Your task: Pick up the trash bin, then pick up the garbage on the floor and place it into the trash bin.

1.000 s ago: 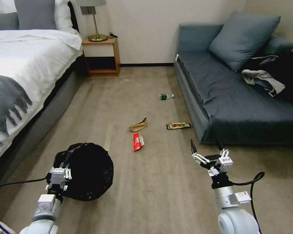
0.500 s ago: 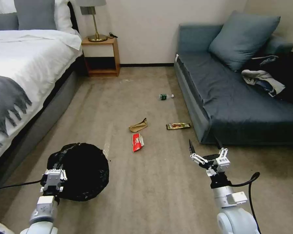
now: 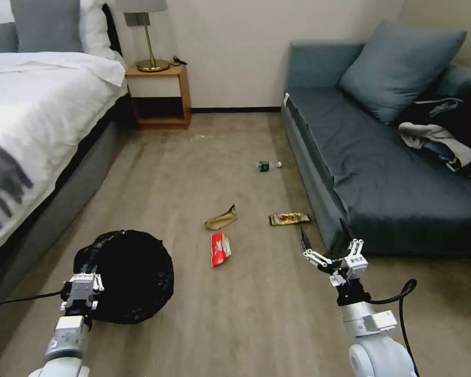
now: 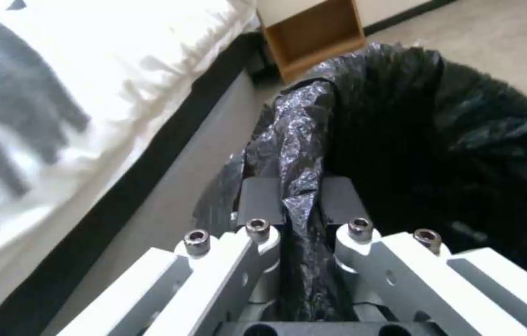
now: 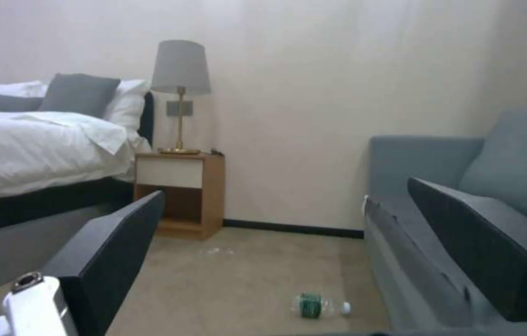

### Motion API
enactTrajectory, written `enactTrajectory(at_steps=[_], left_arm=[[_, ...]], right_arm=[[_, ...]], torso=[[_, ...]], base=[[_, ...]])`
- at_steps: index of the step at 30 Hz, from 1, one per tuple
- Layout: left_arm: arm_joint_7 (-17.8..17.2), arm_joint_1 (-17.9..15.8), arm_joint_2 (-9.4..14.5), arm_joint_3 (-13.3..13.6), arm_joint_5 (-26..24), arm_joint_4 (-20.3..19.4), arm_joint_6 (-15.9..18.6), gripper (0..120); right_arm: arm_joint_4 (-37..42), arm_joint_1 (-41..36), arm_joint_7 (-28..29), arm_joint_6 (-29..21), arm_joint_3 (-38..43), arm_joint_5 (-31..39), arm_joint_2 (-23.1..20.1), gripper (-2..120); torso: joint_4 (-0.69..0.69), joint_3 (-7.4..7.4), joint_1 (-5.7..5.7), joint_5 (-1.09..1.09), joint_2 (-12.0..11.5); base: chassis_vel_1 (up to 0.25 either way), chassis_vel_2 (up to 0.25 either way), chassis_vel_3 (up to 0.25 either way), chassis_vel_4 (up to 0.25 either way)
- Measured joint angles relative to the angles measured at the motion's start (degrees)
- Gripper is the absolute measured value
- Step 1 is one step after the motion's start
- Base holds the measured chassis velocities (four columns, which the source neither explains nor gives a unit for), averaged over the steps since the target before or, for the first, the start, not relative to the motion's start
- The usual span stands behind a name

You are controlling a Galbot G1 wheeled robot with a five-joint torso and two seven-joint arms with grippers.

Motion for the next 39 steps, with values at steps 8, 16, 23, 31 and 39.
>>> enactTrajectory(at_steps=[8, 16, 23, 31, 39], left_arm=[[-0.1, -0.6, 0.0, 0.2, -0.1, 0.8, 0.0, 7], [-0.3, -0.6, -0.1, 0.1, -0.1, 0.0, 0.0, 7], [-0.5, 0.1, -0.3, -0.8, -0.1, -1.1, 0.2, 7], [-0.5, 1.2, -1.0, -1.1, 0.0, -2.8, 0.7, 7], [-0.7, 2.6, -2.8, -0.8, 0.6, -4.9, 1.0, 7]], right_arm=[[-0.8, 0.9, 0.0, 0.0, -0.3, 0.1, -0.3, 100], [-2.3, 3.4, 4.5, -2.7, -4.5, -0.5, -6.3, 100], [-2.0, 7.2, 5.9, -16.7, -13.9, 6.4, -16.1, 100], [-2.1, 17.5, 6.5, -37.8, -26.2, 21.3, -23.3, 100], [-14.8, 34.3, 9.7, -53.9, -45.3, 29.0, -20.8, 100]], torso=[[-0.02, 0.01, 0.01, -0.01, 0.0], [-0.02, 0.02, 0.03, 0.02, 0.0], [-0.01, -0.01, 0.00, 0.02, 0.0], [-0.01, 0.00, 0.00, -0.01, 0.0], [0.00, 0.00, 0.00, 0.01, 0.0]], base=[[-0.329, 0.328, 0.330, -0.331], [-0.231, 0.223, 0.221, -0.250], [0.032, -0.036, -0.025, 0.024], [0.006, -0.011, -0.015, 0.005], [0.000, 0.000, 0.000, 0.000]])
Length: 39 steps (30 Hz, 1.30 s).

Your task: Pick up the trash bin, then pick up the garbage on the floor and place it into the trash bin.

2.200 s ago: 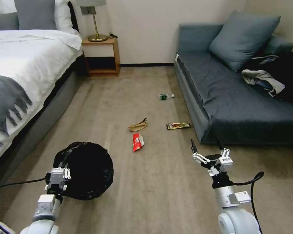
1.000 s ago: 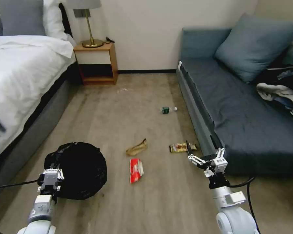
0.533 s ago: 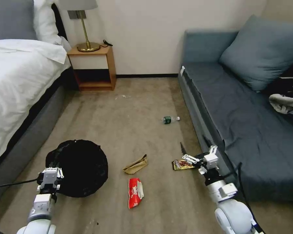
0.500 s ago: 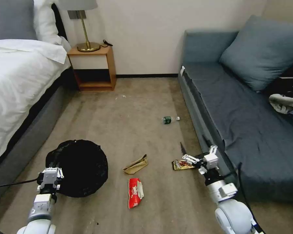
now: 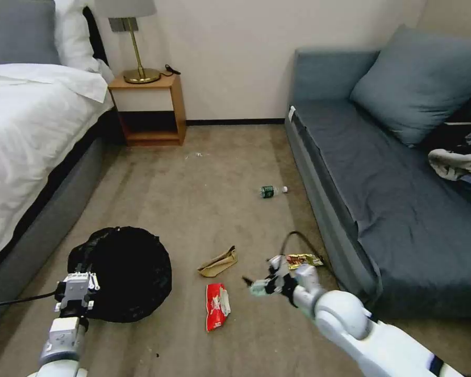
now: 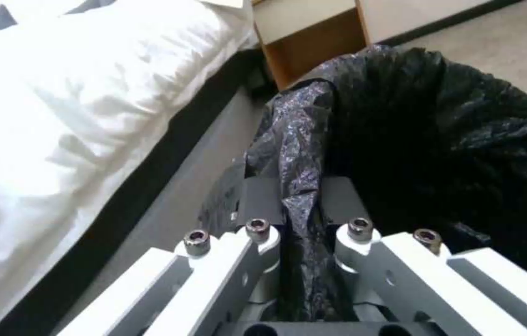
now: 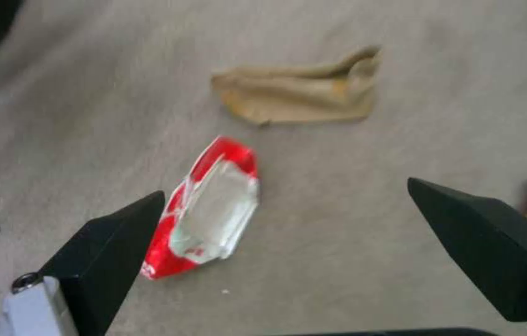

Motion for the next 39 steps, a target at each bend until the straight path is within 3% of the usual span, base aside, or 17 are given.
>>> enactTrajectory(at_steps=[2, 5, 10, 14, 24, 39], left_arm=[[0.0, 0.0, -0.1, 0.0, 0.0, -0.2, 0.0, 7], [-0.1, 0.1, -0.4, -0.4, 0.0, -0.7, 0.4, 7], [-0.2, 0.0, -0.9, -0.4, 0.0, -0.9, 0.7, 7], [-0.8, -0.4, -1.7, 0.3, 0.2, -0.9, 0.9, 7], [-1.0, -0.6, -3.1, 1.0, 1.5, -0.9, 0.9, 7], [-1.4, -0.9, -3.5, 0.8, 2.0, -0.9, 0.9, 7]], right_arm=[[-1.6, 0.9, 0.4, -0.6, -0.8, 0.1, 1.4, 100], [-8.4, 3.2, 1.2, -2.3, -1.8, -0.1, 8.1, 100], [-12.8, 4.0, 2.6, -3.7, -2.0, -0.8, 12.3, 100], [-16.3, 3.9, 3.9, -4.8, -2.9, -3.1, 15.1, 100], [-20.3, 2.7, 4.1, -4.4, -3.8, -6.6, 17.1, 95], [-24.0, 3.9, 3.6, -1.9, -5.2, -7.8, 18.3, 41]], torso=[[0.00, 0.00, 0.00, 0.00, 0.0], [0.00, 0.00, 0.00, 0.00, 0.0], [0.01, 0.00, 0.00, -0.01, 0.0], [0.00, 0.00, 0.00, -0.02, 0.0], [-0.01, 0.00, 0.00, -0.01, 0.0], [0.00, 0.00, 0.00, -0.01, 0.0]], base=[[0.000, 0.000, 0.000, 0.000], [0.000, 0.000, 0.000, 0.000], [0.000, 0.000, 0.000, 0.000], [0.000, 0.000, 0.000, 0.000], [0.000, 0.000, 0.000, 0.000], [0.000, 0.000, 0.000, 0.000]])
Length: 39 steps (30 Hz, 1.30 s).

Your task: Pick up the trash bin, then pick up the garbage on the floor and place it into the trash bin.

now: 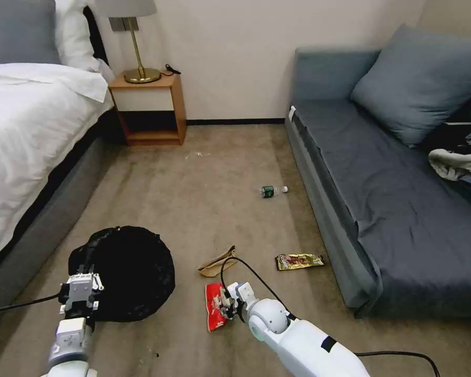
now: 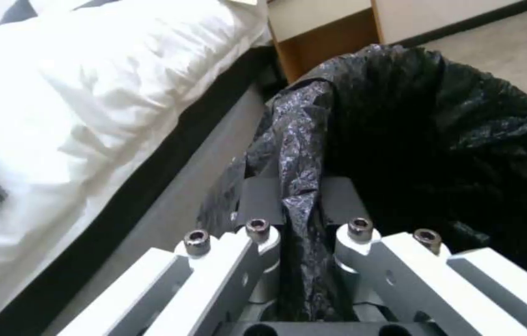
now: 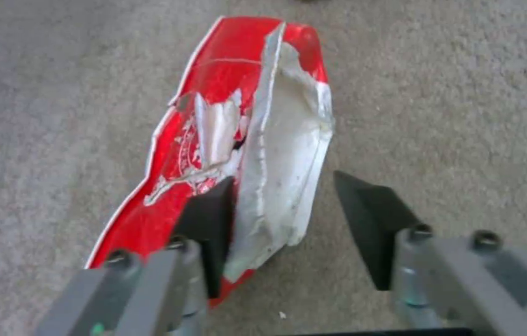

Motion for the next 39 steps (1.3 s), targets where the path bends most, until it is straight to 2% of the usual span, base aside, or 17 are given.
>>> enactTrajectory(at_steps=[8, 12, 13, 15, 17, 20, 23, 24, 27, 28, 31, 32, 39], left_arm=[[-0.1, 0.2, -0.2, 0.3, 0.1, 0.2, -0.1, 7], [-0.1, 0.3, -0.2, 0.5, 0.3, 0.2, -0.1, 7], [-0.2, 0.4, -0.2, 0.6, 0.5, 0.2, -0.1, 7], [-0.2, 0.4, -0.2, 0.6, 0.5, 0.2, -0.1, 7], [-0.2, 0.6, -0.3, 0.8, 0.7, 0.2, -0.2, 7], [-0.2, 0.6, -0.3, 1.0, 0.9, 0.2, -0.2, 7], [-0.2, 0.6, -0.4, 1.2, 1.4, 0.2, -0.3, 7], [-0.2, 0.6, -0.4, 1.2, 1.4, 0.2, -0.3, 7], [-0.1, 0.7, -0.5, 1.2, 1.6, -0.1, -0.3, 7], [-0.1, 0.7, -0.5, 1.2, 1.6, -0.1, -0.3, 7], [0.1, 0.8, -0.5, 1.2, 1.4, -0.7, -0.3, 7], [0.1, 0.8, -0.5, 1.2, 1.4, -0.7, -0.3, 7], [0.4, 1.5, -1.7, 1.7, 1.8, -2.8, -0.1, 7]], right_arm=[[1.0, -0.4, 0.3, 2.8, 0.7, 0.0, -0.9, 8], [3.2, 0.4, 1.0, 4.0, -0.4, 0.4, -3.3, 0], [5.2, 1.3, 1.3, 4.4, -1.2, 1.1, -5.0, 0], [5.8, 1.5, 1.3, 4.5, -1.5, 1.3, -5.4, 0], [12.3, 3.6, 1.9, 5.8, -2.9, 3.8, -9.3, 0], [16.1, 5.1, 1.9, 8.6, -3.6, 5.2, -11.1, 0], [21.2, 9.4, 1.6, 15.9, -6.6, 7.7, -13.0, 0], [21.2, 9.4, 1.6, 15.9, -6.6, 7.7, -13.0, 0], [23.5, 13.9, 0.5, 21.1, -10.4, 9.8, -13.0, 0], [23.5, 13.9, 0.5, 21.1, -10.4, 9.8, -13.0, 0], [22.9, 16.4, -4.1, 26.9, -15.6, 9.6, -11.0, 0], [22.9, 16.4, -4.1, 26.9, -15.6, 9.6, -11.0, 0], [14.7, 16.9, -6.4, 31.1, -19.5, 3.9, -6.2, 0]], torso=[[0.00, 0.00, 0.00, 0.01, 0.0], [0.00, 0.00, 0.00, 0.01, 0.0], [-0.01, 0.00, 0.00, 0.00, 0.0], [-0.01, 0.00, 0.00, 0.00, 0.0], [-0.01, 0.00, 0.00, -0.01, 0.0], [-0.01, 0.00, 0.00, 0.01, 0.0], [0.00, 0.00, 0.00, 0.00, 0.0], [0.00, 0.00, 0.00, 0.00, 0.0], [0.01, 0.00, 0.00, 0.00, 0.0], [0.01, 0.00, 0.00, 0.00, 0.0], [0.01, 0.00, 0.00, -0.01, 0.0], [0.01, 0.00, 0.00, -0.01, 0.0], [0.00, 0.00, 0.00, 0.00, 0.0]], base=[[0.000, 0.000, 0.000, 0.000], [0.000, 0.000, 0.000, 0.000], [0.000, 0.000, 0.000, 0.000], [0.000, 0.000, 0.000, 0.000], [0.000, 0.000, 0.000, 0.000], [0.000, 0.000, 0.000, 0.000], [0.000, 0.000, 0.000, 0.000], [0.000, 0.000, 0.000, 0.000], [0.000, 0.000, 0.000, 0.000], [0.000, 0.000, 0.000, 0.000], [0.000, 0.000, 0.000, 0.000], [0.000, 0.000, 0.000, 0.000], [0.000, 0.000, 0.000, 0.000]])
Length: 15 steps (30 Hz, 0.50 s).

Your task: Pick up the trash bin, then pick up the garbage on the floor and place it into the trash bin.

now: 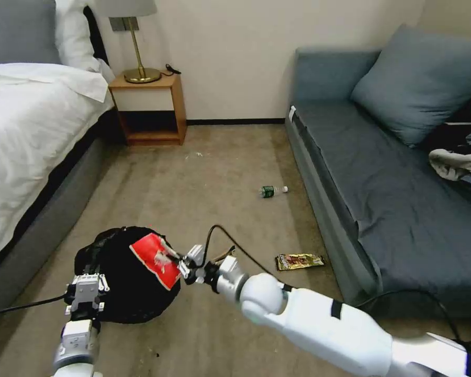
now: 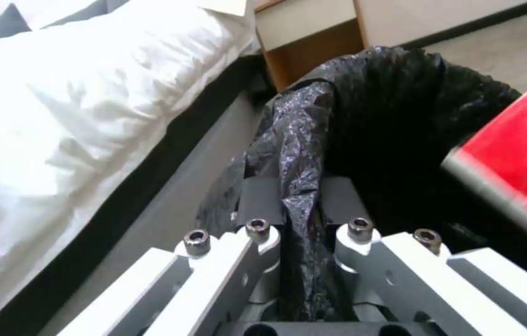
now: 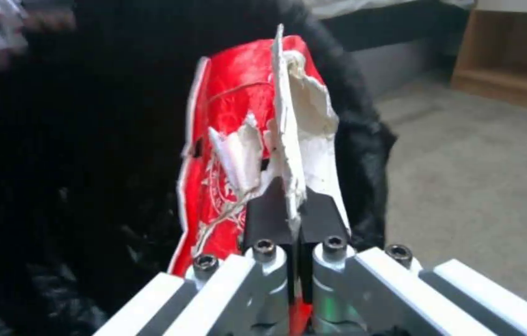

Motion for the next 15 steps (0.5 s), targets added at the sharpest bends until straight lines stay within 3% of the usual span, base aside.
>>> enactTrajectory(at_steps=[8, 11, 13, 15], left_arm=[[0.2, -0.1, -0.5, 0.1, 0.2, -0.1, 0.1, 7], [0.2, -0.2, -0.6, 0.2, 0.4, 0.4, 0.1, 7], [0.2, -0.3, -0.7, 0.2, 0.4, 0.5, 0.1, 7], [0.2, -0.3, -0.7, 0.2, 0.5, 0.8, 0.1, 7]], right_arm=[[-2.7, 1.8, 0.2, -2.2, -0.6, -0.3, 2.0, 0], [-2.6, 2.2, 1.4, -4.2, -0.8, 0.7, 3.3, 16], [-2.4, 2.2, 1.5, -4.6, -0.8, 1.1, 3.6, 18], [-1.7, 2.2, 1.4, -5.6, -0.5, 2.2, 4.1, 28]], torso=[[0.00, 0.00, 0.00, 0.00, 0.0], [0.00, 0.00, 0.00, -0.01, 0.0], [0.00, 0.00, 0.00, 0.00, 0.0], [0.00, 0.00, 0.00, 0.00, 0.0]], base=[[0.000, 0.000, 0.000, 0.000], [0.000, 0.000, 0.000, 0.000], [0.000, 0.000, 0.000, 0.000], [0.000, 0.000, 0.000, 0.000]])
